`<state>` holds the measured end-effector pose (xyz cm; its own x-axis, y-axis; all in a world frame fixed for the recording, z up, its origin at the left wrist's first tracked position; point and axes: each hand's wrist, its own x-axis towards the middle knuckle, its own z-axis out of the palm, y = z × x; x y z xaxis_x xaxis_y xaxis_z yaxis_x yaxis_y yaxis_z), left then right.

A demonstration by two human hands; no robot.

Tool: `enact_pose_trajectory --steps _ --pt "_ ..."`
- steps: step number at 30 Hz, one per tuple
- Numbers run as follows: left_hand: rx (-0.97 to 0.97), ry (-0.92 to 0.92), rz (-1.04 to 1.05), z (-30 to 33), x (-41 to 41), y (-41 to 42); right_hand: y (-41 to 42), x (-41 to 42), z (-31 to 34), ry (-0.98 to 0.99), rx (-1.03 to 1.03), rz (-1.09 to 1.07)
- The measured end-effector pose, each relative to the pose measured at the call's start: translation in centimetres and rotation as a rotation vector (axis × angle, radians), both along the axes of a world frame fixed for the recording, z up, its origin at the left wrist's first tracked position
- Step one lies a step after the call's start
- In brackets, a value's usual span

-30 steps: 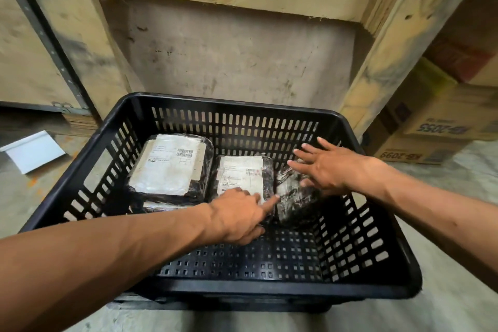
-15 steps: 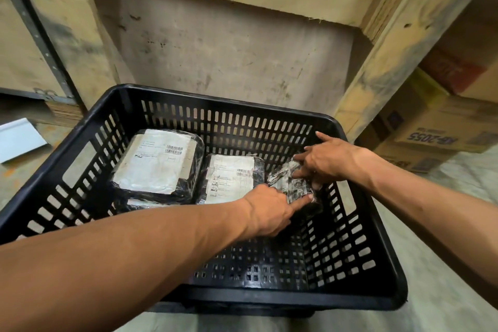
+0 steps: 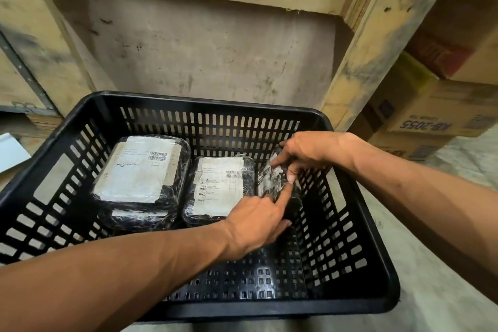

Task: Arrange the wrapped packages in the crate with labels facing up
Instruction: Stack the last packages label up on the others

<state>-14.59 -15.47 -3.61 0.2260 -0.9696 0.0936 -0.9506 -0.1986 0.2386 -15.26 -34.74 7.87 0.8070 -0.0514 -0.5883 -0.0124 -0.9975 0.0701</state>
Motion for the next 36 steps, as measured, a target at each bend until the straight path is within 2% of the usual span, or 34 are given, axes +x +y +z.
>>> enact_pose_trajectory --steps 5,12,20,25,27,33,36 --pt "-0.021 -0.074 0.052 0.1 -0.1 -0.9 -0.1 0.8 -0.2 -0.102 0.106 -0.133" --pt "-0.006 -0.002 0.095 0.3 1.2 -1.2 -1.3 1.5 -0.6 -0.181 0.195 -0.27" --pt "0.013 0.029 0.059 0.2 1.3 -1.9 -1.7 1.8 -1.4 -0.184 0.258 -0.262" --pt "-0.03 0.508 0.171 0.1 2.1 -1.4 -1.4 1.3 -1.3 -0.176 0.254 -0.223" --pt "-0.044 0.605 0.186 0.6 2.4 -0.3 -1.2 1.3 -1.3 -0.168 0.273 -0.241" --pt "-0.037 0.267 -0.095 2.6 3.0 3.1 -1.1 0.2 0.8 -0.056 0.423 -0.304" --pt "-0.066 0.236 -0.131 3.8 2.8 4.3 -0.9 -0.6 2.5 -0.08 0.48 -0.311"
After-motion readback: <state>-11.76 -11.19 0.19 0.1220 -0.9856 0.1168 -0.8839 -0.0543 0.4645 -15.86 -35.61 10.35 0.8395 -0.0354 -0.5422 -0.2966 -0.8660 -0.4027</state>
